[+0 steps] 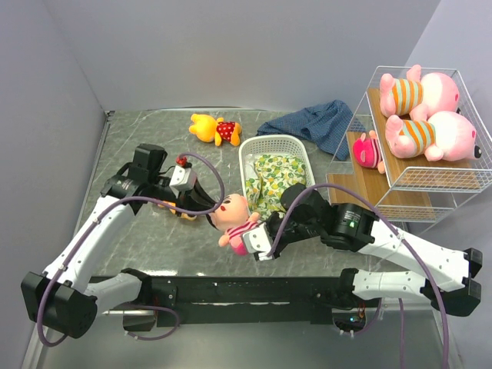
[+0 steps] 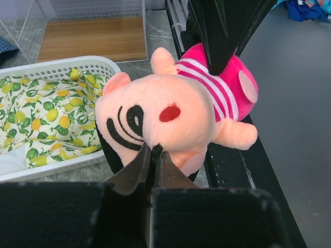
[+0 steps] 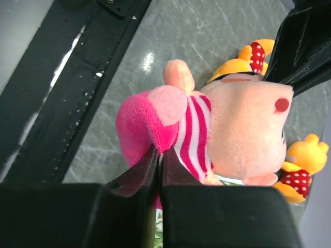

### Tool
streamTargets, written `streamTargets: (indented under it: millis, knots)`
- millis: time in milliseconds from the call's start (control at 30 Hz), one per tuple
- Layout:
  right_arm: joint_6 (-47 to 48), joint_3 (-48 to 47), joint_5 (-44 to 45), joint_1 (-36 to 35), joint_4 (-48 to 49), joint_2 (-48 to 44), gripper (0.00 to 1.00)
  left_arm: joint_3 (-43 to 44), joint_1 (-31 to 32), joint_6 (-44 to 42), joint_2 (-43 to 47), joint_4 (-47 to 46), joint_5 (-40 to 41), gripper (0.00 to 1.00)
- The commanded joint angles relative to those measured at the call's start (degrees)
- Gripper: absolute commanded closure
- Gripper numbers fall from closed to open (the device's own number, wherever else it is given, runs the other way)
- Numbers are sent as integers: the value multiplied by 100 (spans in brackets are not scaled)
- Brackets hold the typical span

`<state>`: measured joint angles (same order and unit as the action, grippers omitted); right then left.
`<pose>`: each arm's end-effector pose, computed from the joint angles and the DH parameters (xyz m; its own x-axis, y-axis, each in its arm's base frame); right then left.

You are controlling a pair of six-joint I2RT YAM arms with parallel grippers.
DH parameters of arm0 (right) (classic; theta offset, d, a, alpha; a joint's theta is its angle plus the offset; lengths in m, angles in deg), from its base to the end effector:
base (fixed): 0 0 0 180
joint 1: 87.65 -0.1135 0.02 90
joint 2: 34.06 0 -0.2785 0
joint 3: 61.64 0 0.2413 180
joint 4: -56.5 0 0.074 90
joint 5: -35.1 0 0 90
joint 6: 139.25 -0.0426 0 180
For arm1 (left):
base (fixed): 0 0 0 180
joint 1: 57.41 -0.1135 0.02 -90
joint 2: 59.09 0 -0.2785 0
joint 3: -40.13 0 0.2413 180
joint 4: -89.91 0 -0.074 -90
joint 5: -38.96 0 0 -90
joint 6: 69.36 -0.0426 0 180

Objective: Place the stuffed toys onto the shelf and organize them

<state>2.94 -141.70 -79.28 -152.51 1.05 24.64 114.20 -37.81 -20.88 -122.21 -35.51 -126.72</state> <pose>0.0663 0.1826 0.3761 0.6202 -0.3723 -0.6905 -0.7826 -0.3534 -0.5124 0.1672 -0.1034 0.3494 0.0063 0.1718 -0.9851 0.9877 -0.1551 -0.0208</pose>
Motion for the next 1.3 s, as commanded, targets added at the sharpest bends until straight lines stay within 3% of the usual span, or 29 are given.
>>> streamTargets:
  millis: [0,33,100,233,267,333,533,733,833,933,1100,1267]
  knots:
    - [-226,142,294,-27,651,-174,100,228,27,430,35,-457,-352,84]
    - [-244,133,276,-35,643,-174,100,124,27,660,71,-711,-255,80]
    - [-288,116,215,-35,643,-166,100,-35,27,1535,272,-1665,130,59]
    - [-436,124,363,-35,783,-227,100,-500,27,2524,703,-3084,825,33]
    - [-498,177,460,-35,862,-245,100,-562,27,2700,765,-3383,975,17]
    - [-665,212,741,-35,1038,-324,100,-581,27,3070,853,-3877,1397,2]
    - [-1253,142,1277,-35,1109,-324,100,-335,27,3387,695,-3975,2214,4]
    - [-1552,300,1769,-35,1345,-464,100,-308,27,3834,493,-4132,2522,4]
    - [-2190,353,2489,-27,1767,-543,100,-247,27,4116,519,-4036,3434,3]
    - [-3219,4,3955,-27,1997,-395,100,-89,27,4325,589,-3615,4428,4]
    - [-3758,-577,5424,-18,1533,184,100,149,27,5021,721,-3237,6456,4]
    - [-4900,-1755,6584,-18,-163,967,100,106,27,5189,730,-2955,6987,4]
